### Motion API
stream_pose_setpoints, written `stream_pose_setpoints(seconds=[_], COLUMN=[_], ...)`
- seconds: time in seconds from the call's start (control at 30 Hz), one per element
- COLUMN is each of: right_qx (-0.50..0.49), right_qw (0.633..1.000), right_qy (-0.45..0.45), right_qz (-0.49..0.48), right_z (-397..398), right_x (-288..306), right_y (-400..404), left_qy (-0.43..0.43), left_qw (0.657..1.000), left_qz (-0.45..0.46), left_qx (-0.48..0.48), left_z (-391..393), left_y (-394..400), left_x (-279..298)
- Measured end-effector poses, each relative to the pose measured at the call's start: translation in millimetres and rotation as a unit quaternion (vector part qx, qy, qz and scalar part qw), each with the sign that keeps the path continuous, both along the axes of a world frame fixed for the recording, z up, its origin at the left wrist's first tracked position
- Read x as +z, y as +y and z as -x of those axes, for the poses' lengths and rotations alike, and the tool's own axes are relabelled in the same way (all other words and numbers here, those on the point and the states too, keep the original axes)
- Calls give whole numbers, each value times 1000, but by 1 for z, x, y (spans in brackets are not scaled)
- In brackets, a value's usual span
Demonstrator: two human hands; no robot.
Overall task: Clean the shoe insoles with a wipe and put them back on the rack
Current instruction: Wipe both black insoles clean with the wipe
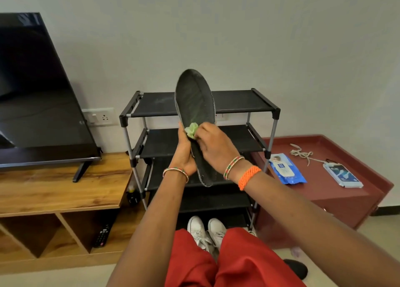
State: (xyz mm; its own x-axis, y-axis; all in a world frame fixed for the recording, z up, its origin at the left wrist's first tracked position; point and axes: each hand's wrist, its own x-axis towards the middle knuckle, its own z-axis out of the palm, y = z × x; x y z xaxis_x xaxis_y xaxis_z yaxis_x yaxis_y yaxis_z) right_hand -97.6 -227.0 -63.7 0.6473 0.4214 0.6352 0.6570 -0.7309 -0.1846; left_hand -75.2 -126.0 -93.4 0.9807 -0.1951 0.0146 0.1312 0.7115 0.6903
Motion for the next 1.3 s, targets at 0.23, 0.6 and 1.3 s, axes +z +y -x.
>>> stream_pose_setpoints(seconds=[0.23,0.6,1.3], right_qx=[-44,-75,-72], right_qw=[998,994,992], right_qy=[29,39,46], right_qz=[-41,-72,-96], right_z=[-1,7,37], right_x=[-10,-43,-68], right_y=[7,10,22], left_qy=[35,74,61], left_qw=[999,995,994], left_qz=[-9,67,44], left_qx=[12,21,78], left_z=[3,21,77], left_y=[-3,-13,-13], left_x=[-11,-48,-92])
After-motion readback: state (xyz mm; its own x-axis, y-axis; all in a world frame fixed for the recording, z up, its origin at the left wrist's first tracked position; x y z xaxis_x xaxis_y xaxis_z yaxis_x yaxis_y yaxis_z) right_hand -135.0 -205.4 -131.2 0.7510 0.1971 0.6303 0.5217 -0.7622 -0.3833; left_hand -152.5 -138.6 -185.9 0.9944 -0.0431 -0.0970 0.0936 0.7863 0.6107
